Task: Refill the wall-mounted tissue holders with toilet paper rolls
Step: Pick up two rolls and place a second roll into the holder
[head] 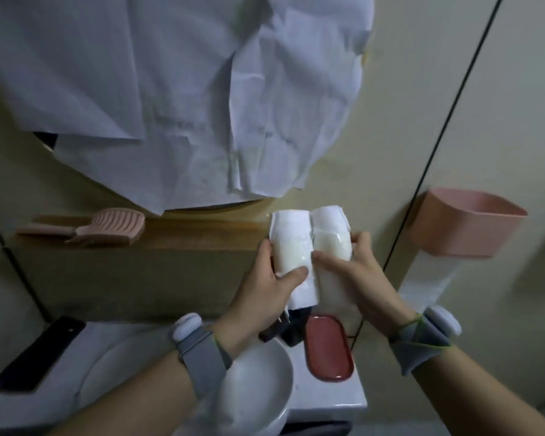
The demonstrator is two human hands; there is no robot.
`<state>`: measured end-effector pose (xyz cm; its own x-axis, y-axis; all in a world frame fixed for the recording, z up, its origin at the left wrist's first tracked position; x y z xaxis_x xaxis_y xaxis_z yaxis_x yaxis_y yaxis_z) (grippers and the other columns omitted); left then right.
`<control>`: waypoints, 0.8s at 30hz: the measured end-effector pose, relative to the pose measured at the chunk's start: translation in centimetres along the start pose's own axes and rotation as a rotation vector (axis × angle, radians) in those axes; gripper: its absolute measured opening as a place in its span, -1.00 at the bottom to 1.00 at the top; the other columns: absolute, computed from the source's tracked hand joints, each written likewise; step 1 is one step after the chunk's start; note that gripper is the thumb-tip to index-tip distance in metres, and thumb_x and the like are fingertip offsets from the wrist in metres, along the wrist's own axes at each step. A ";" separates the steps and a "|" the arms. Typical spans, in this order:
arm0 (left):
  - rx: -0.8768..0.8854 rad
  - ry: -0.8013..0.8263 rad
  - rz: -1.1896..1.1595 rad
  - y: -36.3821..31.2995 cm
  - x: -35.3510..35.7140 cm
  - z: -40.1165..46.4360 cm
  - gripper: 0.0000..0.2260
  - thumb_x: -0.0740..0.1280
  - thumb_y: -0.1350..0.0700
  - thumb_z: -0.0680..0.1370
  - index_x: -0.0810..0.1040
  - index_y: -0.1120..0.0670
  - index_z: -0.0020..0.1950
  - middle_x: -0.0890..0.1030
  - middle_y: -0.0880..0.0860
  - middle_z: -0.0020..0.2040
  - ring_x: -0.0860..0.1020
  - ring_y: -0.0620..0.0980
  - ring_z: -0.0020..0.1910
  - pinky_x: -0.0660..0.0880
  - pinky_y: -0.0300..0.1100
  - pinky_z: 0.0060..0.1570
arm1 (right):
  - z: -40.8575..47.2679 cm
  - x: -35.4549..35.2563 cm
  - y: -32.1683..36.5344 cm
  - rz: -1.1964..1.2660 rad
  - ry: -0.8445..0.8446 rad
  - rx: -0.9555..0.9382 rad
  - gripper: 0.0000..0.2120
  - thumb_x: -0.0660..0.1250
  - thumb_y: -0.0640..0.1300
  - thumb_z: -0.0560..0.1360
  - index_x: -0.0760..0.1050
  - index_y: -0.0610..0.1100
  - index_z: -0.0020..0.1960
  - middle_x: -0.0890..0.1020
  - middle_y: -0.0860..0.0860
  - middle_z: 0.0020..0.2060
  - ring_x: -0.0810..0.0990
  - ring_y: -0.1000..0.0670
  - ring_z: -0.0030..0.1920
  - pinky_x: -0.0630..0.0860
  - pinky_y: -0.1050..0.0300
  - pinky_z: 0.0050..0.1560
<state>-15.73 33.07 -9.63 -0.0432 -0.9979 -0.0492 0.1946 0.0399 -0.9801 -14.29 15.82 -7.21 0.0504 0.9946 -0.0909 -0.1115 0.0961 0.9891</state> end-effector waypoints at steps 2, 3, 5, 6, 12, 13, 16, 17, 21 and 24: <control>0.056 0.081 0.003 -2.2 3.1 1.8 -0.62 0.43 -0.01 0.38 0.45 -0.12 0.16 0.66 -0.09 0.05 0.66 -0.11 -0.02 0.62 0.05 0.04 | 0.1 -4.5 2.1 -0.051 -0.077 -0.056 -0.54 0.53 -0.05 0.38 0.33 -0.06 0.11 0.57 -0.12 0.03 0.69 0.05 -0.15 0.65 0.01 -0.25; 0.086 0.110 0.015 -3.1 4.3 2.6 -0.60 0.44 -0.01 0.37 0.44 -0.11 0.18 0.65 -0.09 0.05 0.66 -0.11 -0.03 0.63 0.03 0.01 | 0.1 -6.4 3.0 -0.093 -0.106 -0.078 -0.56 0.51 -0.04 0.38 0.33 -0.07 0.10 0.56 -0.13 0.03 0.67 0.02 -0.13 0.66 -0.05 -0.24; 0.142 0.169 0.046 -4.8 6.2 3.8 -0.55 0.44 -0.02 0.36 0.43 -0.11 0.22 0.66 -0.09 0.04 0.67 -0.12 -0.07 0.65 -0.03 -0.07 | -0.3 -10.1 4.6 -0.162 -0.159 -0.114 -0.56 0.47 0.01 0.36 0.34 -0.08 0.10 0.56 -0.14 0.05 0.64 -0.12 -0.03 0.66 -0.20 -0.14; 0.169 0.192 0.059 -5.6 7.5 4.5 -0.54 0.45 -0.02 0.37 0.42 -0.11 0.23 0.66 -0.09 0.02 0.68 -0.13 -0.10 0.66 -0.05 -0.10 | -0.5 -12.2 5.5 -0.185 -0.176 -0.138 -0.56 0.46 0.03 0.36 0.35 -0.07 0.11 0.56 -0.13 0.05 0.62 -0.16 0.01 0.66 -0.19 -0.12; 0.237 0.196 0.155 -7.6 11.2 8.3 -0.62 0.46 0.09 0.47 0.42 -0.10 0.21 0.65 -0.07 0.03 0.66 -0.18 -0.14 0.63 -0.20 -0.17 | 0.0 -19.9 9.8 -0.387 -0.179 -0.207 -0.59 0.45 0.06 0.32 0.43 -0.01 0.11 0.60 -0.12 -0.02 0.62 -0.15 -0.03 0.60 -0.11 -0.12; 0.241 0.187 0.175 -7.9 12.0 9.0 -0.62 0.46 0.10 0.48 0.42 -0.10 0.22 0.65 -0.07 0.03 0.66 -0.16 -0.12 0.64 -0.16 -0.13 | 0.4 -21.2 10.4 -0.425 -0.164 -0.225 -0.62 0.47 0.05 0.34 0.44 0.00 0.08 0.62 -0.08 -0.06 0.61 -0.10 -0.08 0.57 -0.01 -0.17; 0.261 0.152 0.239 -8.3 14.2 11.1 -0.59 0.45 0.10 0.48 0.41 -0.11 0.26 0.65 -0.10 0.03 0.65 -0.17 -0.12 0.62 -0.22 -0.15 | 2.6 -25.4 11.8 -0.554 -0.145 -0.292 -0.73 0.50 -0.06 0.42 0.45 0.05 0.02 0.62 0.01 -0.13 0.56 0.03 -0.17 0.48 0.20 -0.24; 0.261 0.137 0.255 -8.3 14.9 11.7 -0.58 0.45 0.10 0.48 0.40 -0.12 0.27 0.65 -0.12 0.03 0.65 -0.18 -0.12 0.61 -0.24 -0.16 | 3.5 -26.8 12.0 -0.590 -0.140 -0.315 -0.73 0.49 -0.07 0.42 0.46 0.07 0.03 0.62 0.01 -0.11 0.56 0.03 -0.15 0.48 0.17 -0.21; 0.230 0.036 0.298 -7.7 18.0 14.0 -0.53 0.45 0.04 0.39 0.42 -0.06 0.26 0.66 -0.06 0.06 0.66 -0.10 -0.06 0.62 -0.11 -0.06 | 8.1 -32.2 12.2 -0.669 -0.050 -0.391 -0.71 0.49 -0.09 0.42 0.51 0.09 0.08 0.62 0.10 -0.09 0.58 0.05 -0.08 0.48 0.13 -0.09; 0.180 -0.026 0.325 -7.0 20.7 15.3 -0.53 0.40 0.01 0.33 0.43 -0.06 0.22 0.66 -0.06 0.09 0.66 -0.07 -0.02 0.62 -0.04 0.01 | 11.9 -35.6 11.5 -0.750 0.032 -0.438 -0.73 0.49 -0.04 0.42 0.52 0.09 0.08 0.61 0.14 -0.11 0.59 0.07 -0.07 0.52 0.10 -0.07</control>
<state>-3.00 11.37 -0.87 0.0740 -0.9357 -0.3451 0.3637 0.3475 -0.8643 -5.57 -18.93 8.82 0.2365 0.6625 -0.7107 -0.4320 0.7269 0.5338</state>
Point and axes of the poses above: each hand's wrist, its own z-axis towards the middle knuckle, its own x-axis out of the palm, y = z × x, the point moved 1 cm from there along z, towards the middle knuckle
